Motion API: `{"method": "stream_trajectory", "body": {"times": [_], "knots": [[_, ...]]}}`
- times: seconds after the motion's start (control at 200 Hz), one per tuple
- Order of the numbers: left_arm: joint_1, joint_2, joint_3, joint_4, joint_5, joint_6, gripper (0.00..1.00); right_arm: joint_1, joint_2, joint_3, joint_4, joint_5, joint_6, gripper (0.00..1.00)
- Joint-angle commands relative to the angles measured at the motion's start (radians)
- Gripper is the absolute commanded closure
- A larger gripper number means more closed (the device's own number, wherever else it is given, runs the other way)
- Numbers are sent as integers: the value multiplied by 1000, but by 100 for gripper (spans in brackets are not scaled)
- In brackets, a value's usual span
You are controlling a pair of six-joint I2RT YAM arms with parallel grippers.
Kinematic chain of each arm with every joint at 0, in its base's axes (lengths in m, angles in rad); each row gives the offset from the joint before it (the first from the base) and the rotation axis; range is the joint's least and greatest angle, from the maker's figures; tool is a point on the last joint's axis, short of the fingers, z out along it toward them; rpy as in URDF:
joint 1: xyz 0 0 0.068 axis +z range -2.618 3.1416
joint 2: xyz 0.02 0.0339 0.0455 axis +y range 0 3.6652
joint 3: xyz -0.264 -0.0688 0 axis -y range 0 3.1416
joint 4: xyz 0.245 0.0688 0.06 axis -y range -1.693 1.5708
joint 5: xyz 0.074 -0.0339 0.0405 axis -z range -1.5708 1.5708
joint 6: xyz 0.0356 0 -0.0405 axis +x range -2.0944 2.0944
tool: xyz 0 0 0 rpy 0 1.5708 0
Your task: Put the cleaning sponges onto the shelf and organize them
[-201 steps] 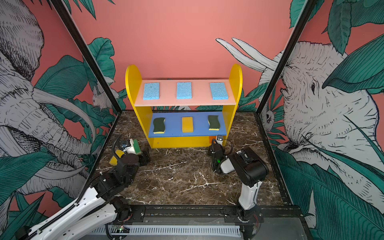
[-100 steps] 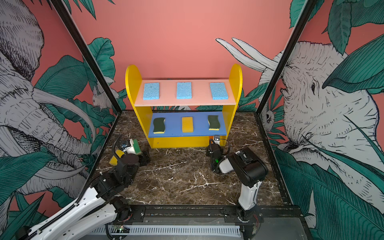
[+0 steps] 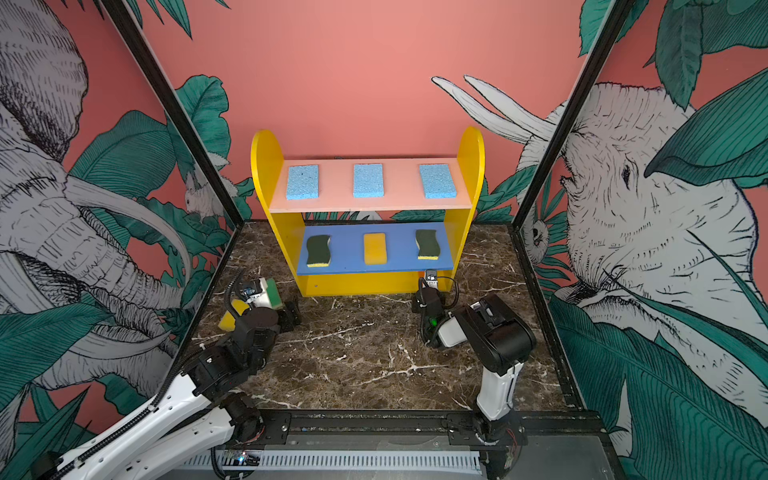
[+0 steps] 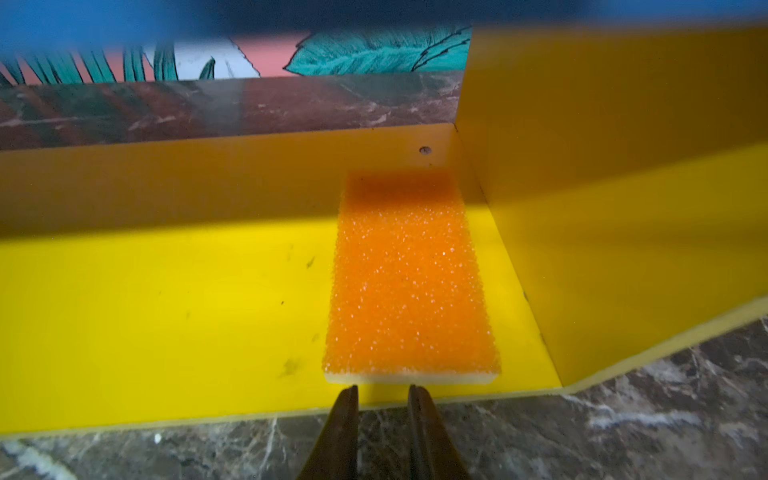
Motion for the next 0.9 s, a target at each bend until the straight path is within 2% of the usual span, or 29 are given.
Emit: {"method": "stream_trajectory", "body": {"times": [0.0, 0.165, 0.28, 0.675, 0.895], "knots": [[1, -2, -10, -2, -10, -15, 20, 31, -4, -46, 100, 34, -61, 76], [1, 0, -14, -2, -9, -23, 20, 54, 35, -118, 274, 37, -113, 75], [1, 6, -20, 0, -8, -33, 20, 56, 115, -176, 501, 34, -145, 74], [1, 31, -51, 32, -43, -21, 19, 58, 94, -158, 501, 119, -233, 75], [0, 45, -63, 58, -35, -17, 19, 38, 98, -160, 501, 114, -233, 75]]}}
